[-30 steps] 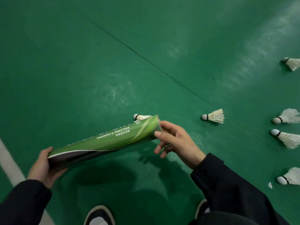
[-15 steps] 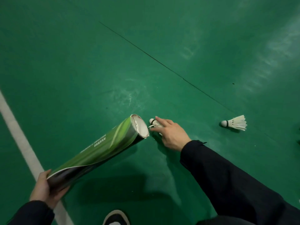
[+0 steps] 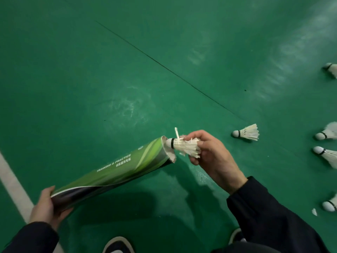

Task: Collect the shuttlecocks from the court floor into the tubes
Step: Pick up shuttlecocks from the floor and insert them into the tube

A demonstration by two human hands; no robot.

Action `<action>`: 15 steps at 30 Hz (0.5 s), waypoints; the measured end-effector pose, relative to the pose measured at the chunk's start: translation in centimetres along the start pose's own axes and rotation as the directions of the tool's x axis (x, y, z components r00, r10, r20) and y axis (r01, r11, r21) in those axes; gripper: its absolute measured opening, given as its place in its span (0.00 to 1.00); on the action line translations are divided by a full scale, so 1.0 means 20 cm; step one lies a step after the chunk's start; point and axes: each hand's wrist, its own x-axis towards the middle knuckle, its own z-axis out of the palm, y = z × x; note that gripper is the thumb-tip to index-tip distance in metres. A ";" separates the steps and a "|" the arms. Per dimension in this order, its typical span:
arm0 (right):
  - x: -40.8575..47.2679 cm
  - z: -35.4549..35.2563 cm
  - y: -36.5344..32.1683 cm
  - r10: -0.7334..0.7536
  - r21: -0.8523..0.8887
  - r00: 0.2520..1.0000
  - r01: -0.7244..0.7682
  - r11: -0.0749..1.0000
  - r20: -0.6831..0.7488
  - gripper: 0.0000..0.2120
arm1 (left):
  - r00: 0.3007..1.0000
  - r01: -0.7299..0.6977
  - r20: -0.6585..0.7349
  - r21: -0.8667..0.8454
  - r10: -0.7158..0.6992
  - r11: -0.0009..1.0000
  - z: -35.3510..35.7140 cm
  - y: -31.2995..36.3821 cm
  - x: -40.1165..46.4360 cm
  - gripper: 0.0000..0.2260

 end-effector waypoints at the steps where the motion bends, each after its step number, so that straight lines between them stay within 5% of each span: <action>1: 0.00 0.00 0.00 0.006 -0.045 1.000 -0.005 0.999 0.030 0.13 | 1.000 -0.002 0.017 0.006 0.001 1.000 0.02 0.00 0.00 0.18; 5: -0.02 0.00 -0.03 0.029 -0.164 0.997 -0.017 0.986 0.072 0.19 | 0.999 -0.012 0.030 0.019 0.012 1.000 0.05 -0.01 0.03 0.27; 9: -0.05 0.00 -0.07 0.016 -0.382 0.999 -0.003 0.924 0.030 0.13 | 0.999 -0.043 0.015 0.021 0.042 0.999 0.03 0.01 0.03 0.34; 12: -0.05 0.01 -0.04 -0.001 -0.465 0.999 -0.018 0.885 -0.041 0.10 | 0.999 -0.043 0.024 0.032 0.042 0.999 0.04 0.02 0.04 0.39; 15: -0.05 0.02 0.00 -0.072 -0.453 0.976 -0.030 0.891 -0.206 0.19 | 0.999 -0.048 0.010 0.000 0.048 0.999 0.05 0.01 0.04 0.36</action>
